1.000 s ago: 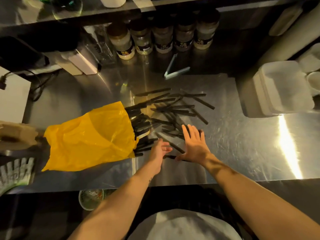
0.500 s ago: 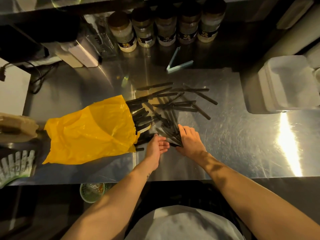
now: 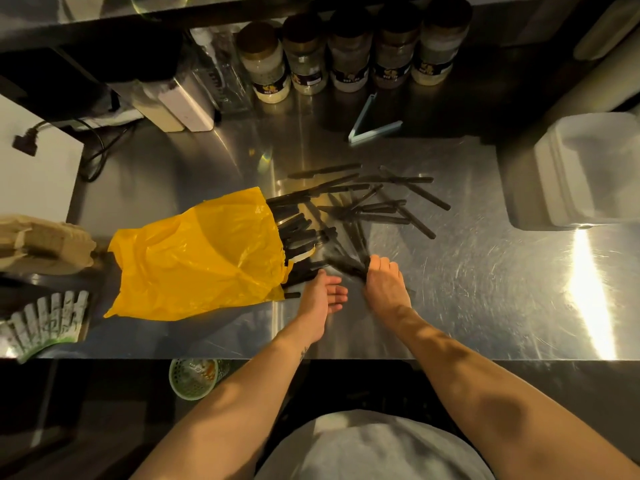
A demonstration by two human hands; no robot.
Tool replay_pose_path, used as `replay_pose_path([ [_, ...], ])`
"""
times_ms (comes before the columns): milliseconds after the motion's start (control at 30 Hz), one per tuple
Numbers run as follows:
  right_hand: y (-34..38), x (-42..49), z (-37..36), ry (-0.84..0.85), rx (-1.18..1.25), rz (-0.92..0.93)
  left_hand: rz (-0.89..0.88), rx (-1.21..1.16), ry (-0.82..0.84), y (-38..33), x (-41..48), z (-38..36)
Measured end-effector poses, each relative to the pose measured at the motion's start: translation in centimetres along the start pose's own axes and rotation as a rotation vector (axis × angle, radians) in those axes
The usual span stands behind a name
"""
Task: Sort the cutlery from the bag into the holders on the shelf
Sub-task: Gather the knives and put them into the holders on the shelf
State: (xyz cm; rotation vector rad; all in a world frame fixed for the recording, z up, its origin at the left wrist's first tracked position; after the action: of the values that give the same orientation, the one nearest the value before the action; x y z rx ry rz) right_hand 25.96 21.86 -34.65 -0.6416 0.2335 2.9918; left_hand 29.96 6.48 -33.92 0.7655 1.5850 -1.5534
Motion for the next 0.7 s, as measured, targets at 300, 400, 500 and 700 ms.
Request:
replay_pose_path([
  [300, -0.4, -0.4, -1.9, -0.045, -0.177, 0.099, 0.023, 0.003, -0.012, -0.2, 0.5, -0.4],
  [400, -0.8, -0.7, -1.6, -0.102, -0.167, 0.097, 0.011, 0.017, -0.005, -0.8, 0.4, -0.9],
  [500, -1.0, -1.1, -0.6, -0.211, -0.158, 0.101, 0.007, 0.027, 0.062, -1.0, 0.3, -1.8],
  [700, 1.2, -1.3, -0.1, -0.22, -0.1, 0.275, 0.001, -0.157, 0.324, -2.5, -1.4, -6.3],
])
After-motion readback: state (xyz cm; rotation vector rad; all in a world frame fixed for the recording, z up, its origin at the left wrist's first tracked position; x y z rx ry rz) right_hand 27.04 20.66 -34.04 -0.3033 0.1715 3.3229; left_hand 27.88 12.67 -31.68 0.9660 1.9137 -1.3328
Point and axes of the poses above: each hand's wrist, its own x-axis towards the middle knuckle, its own z-axis out of the back of the hand, y = z × x, the point moved 9 cm from there along x, towards the middle knuckle, and after that the axes turned 1 degree about -x, right-handed, at the moved point
